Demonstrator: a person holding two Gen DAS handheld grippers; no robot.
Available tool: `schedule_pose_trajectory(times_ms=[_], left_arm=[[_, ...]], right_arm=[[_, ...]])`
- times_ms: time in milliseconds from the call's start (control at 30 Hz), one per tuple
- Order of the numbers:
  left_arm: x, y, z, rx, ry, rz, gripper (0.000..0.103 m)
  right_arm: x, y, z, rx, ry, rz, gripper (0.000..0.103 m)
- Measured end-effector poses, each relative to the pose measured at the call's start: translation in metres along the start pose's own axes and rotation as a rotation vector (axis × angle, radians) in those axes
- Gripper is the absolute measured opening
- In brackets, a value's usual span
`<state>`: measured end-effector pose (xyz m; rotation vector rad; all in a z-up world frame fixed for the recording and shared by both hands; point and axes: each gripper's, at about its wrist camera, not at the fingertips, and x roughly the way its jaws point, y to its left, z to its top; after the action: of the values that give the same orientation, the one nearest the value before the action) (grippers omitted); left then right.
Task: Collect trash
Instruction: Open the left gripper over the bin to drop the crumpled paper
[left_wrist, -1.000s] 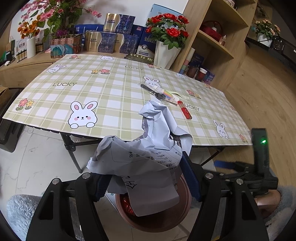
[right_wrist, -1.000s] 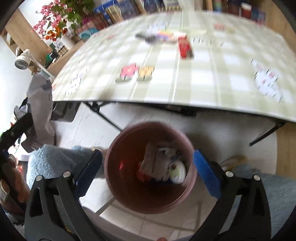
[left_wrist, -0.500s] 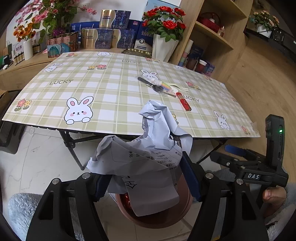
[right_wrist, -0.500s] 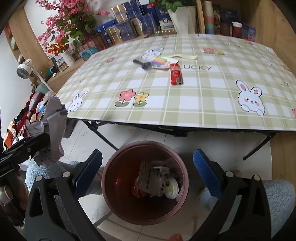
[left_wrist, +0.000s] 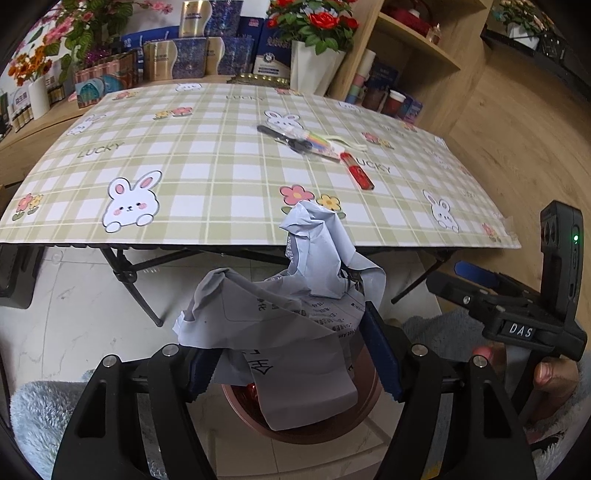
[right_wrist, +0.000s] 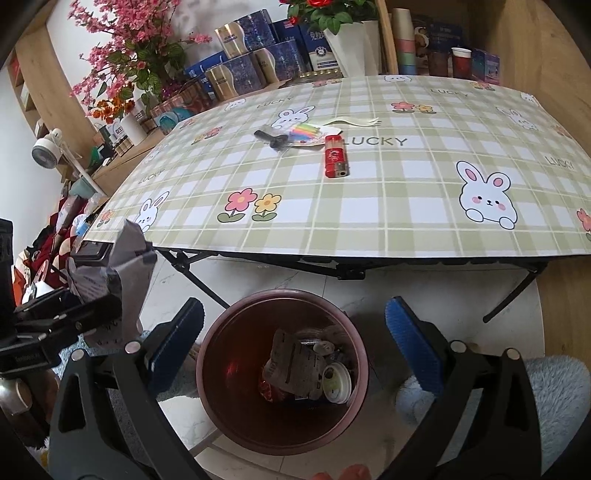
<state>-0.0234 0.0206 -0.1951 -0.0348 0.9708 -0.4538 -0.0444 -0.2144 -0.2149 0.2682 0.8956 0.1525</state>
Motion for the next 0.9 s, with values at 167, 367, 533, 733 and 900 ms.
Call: schedule_pose_trajectory(times_ms=[167, 367, 533, 733, 900], left_arm=[[0.006, -0.006, 0.001, 0.015, 0.01, -0.009, 0.072], [0.001, -0.012, 0.004, 0.04, -0.025, -0.007, 0.09], [-0.008, -0.008, 0.007, 0.023, -0.072, 0.02, 0.093], [-0.019, 0.001, 0.011, -0.005, -0.132, 0.061, 0.095], [-0.024, 0.008, 0.013, -0.021, -0.159, 0.093, 0.096]], right_arm=[[-0.001, -0.002, -0.001, -0.002, -0.004, -0.004, 0.097], [-0.002, -0.004, 0.0, 0.003, -0.007, -0.013, 0.097], [-0.004, -0.004, 0.0, -0.001, -0.013, -0.018, 0.097], [-0.004, -0.003, 0.001, -0.008, -0.015, -0.025, 0.097], [-0.004, -0.003, 0.0, -0.008, -0.016, -0.033, 0.097]])
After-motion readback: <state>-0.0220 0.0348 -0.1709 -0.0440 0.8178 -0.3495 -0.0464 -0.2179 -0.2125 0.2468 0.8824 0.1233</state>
